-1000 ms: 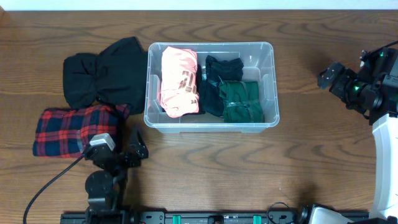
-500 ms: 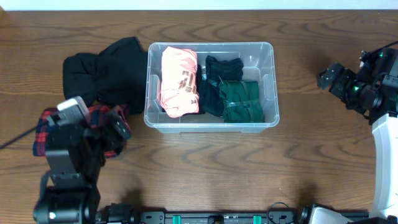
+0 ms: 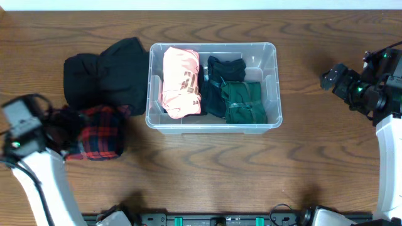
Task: Pack container
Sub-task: 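Reach left gripper to the red plaid shirt and grasp it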
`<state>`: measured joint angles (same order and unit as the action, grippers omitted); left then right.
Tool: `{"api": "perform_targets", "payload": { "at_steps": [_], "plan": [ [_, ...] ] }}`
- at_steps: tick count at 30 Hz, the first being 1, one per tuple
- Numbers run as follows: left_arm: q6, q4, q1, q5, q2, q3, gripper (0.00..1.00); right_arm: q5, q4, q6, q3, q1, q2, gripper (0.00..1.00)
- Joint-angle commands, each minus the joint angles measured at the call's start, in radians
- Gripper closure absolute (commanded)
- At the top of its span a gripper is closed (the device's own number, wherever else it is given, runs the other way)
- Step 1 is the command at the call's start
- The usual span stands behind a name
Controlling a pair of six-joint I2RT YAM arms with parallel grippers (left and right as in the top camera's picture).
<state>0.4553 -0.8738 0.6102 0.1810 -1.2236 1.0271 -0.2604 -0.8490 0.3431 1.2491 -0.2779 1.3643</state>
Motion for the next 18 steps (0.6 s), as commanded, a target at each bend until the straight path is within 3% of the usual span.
{"api": "perform_targets", "payload": {
  "at_steps": [1,9,18],
  "plan": [
    [-0.017,0.014,0.135,0.225,-0.122,0.008,0.02,0.002,-0.001,-0.019,0.002,-0.010,0.003,0.01],
    [-0.054,0.098,0.317,0.298,-0.386,0.008,0.02,0.002,-0.001,-0.019,0.002,-0.010,0.003,0.01],
    [-0.054,0.244,0.365,0.281,-0.526,0.008,0.02,0.002,-0.001,-0.019,0.002,-0.010,0.003,0.01]
  ]
}}
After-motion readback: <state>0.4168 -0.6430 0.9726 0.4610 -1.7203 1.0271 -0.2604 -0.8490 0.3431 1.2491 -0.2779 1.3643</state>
